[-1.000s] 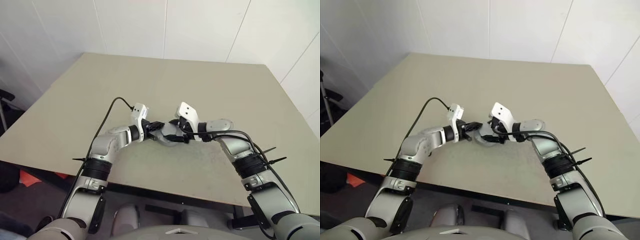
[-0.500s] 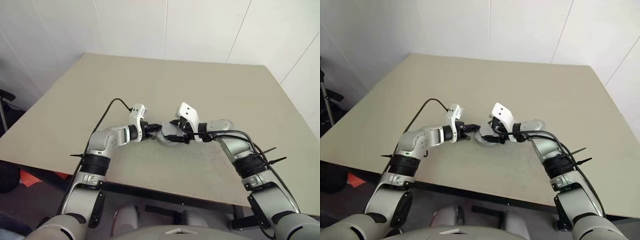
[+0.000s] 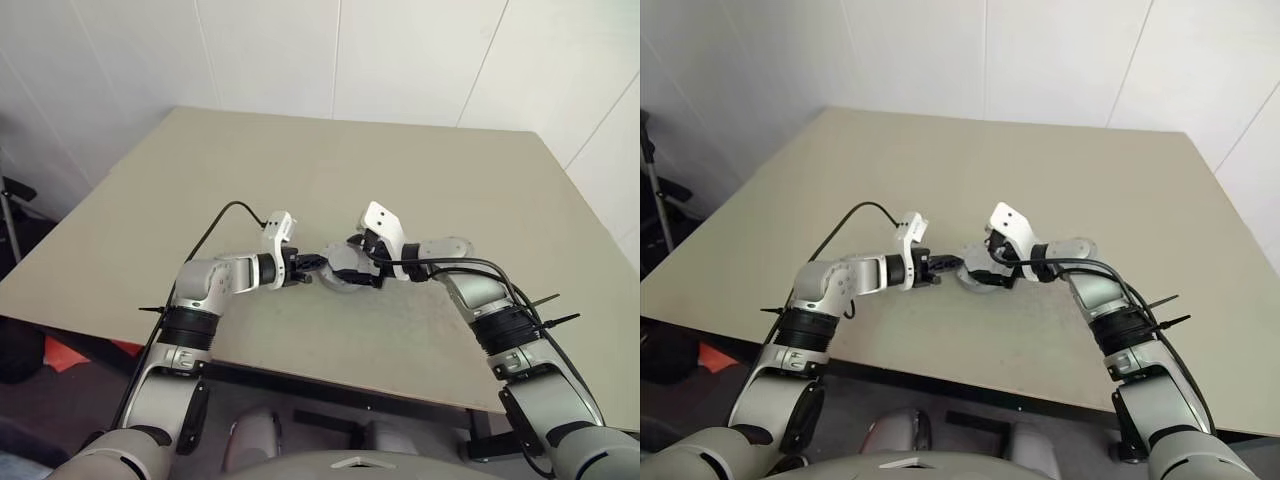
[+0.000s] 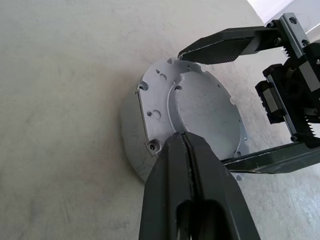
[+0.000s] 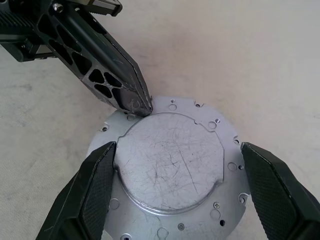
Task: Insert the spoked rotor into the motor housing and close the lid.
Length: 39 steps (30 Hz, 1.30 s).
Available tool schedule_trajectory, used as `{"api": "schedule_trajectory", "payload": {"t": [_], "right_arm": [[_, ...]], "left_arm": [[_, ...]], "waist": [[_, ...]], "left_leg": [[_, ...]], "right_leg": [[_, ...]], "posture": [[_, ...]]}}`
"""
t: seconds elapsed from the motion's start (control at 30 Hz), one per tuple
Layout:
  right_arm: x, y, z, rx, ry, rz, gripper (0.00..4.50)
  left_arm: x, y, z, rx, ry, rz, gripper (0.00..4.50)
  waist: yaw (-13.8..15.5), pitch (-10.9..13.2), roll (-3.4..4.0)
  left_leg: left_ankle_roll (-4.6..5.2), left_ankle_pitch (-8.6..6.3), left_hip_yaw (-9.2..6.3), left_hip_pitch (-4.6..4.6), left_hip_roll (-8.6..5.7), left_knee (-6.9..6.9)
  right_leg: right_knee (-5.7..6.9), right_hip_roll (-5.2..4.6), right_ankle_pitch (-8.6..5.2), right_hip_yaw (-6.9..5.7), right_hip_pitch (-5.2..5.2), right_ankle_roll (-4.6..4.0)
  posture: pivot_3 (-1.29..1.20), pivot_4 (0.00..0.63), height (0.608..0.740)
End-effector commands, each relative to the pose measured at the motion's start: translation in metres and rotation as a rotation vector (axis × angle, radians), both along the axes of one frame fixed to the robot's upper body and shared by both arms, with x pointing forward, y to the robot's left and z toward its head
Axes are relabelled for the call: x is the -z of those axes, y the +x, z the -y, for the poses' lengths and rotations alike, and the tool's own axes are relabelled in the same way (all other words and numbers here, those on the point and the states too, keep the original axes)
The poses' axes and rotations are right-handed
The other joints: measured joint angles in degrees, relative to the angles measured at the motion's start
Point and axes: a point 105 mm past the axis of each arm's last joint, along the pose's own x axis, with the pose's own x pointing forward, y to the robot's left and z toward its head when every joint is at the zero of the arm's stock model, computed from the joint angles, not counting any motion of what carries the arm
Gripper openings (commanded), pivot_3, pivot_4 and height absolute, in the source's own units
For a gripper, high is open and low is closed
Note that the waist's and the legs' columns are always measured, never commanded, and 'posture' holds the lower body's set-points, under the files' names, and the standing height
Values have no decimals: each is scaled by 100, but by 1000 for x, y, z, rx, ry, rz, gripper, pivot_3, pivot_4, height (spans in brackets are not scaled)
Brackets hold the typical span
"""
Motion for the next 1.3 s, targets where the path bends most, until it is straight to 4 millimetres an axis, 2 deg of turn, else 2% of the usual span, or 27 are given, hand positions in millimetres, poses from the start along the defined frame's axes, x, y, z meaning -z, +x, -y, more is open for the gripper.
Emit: {"api": "schedule_trajectory", "payload": {"t": [0.03,0.3,0.37,0.47,0.7,0.8,0.87,1.03,1.3], "right_arm": [[-39,3,4,-16,60,95,4481],[-75,-4,6,-72,124,148,4481],[-84,-1,8,-40,177,131,4481],[-87,12,19,73,238,78,4481],[-71,26,57,306,299,-112,4481],[-58,26,74,404,327,-241,4481],[-46,18,81,446,356,-369,4481],[-19,-3,87,496,396,-614,4481],[-2,-14,79,528,465,-776,4481]], "left_arm": [[9,-7,7,33,25,-45,0],[10,-7,8,32,24,-56,0],[10,-7,8,32,25,-57,0],[11,-7,8,31,26,-60,0],[11,-7,9,32,25,-63,0],[12,-8,8,34,26,-67,0],[13,-9,8,34,29,-70,0],[15,-10,6,33,34,-70,0],[16,-10,1,20,46,-67,0]], "waist": [[13,0,0],[38,0,0],[46,-1,1],[51,-1,1],[73,-1,1],[105,-1,1],[113,-1,1],[127,-1,1],[135,-3,5]], "left_leg": [[1,0,0,-6,0,0],[23,-2,-2,-11,-3,-5],[36,-9,-2,-12,-2,-8],[42,-13,-2,-18,-7,-10],[42,-13,-2,-18,-18,-9],[39,-11,-2,-18,-17,-10],[38,-10,-2,-18,-16,-11],[37,-9,-2,-16,-16,-12],[28,-4,-1,-8,-11,-12]], "right_leg": [[1,0,0,0,-3,0],[6,-1,13,1,8,-17],[8,0,11,0,8,-13],[6,0,8,0,5,-9],[4,-9,7,0,8,-9],[4,-9,6,0,7,-7],[5,-8,5,0,6,-6],[5,-8,5,0,8,-6],[7,-7,4,-1,10,-4]], "posture": [[0,0,740],[0,0,740],[0,0,740],[0,0,740],[0,0,740],[0,0,740],[0,0,740],[0,0,740],[0,0,740]]}}
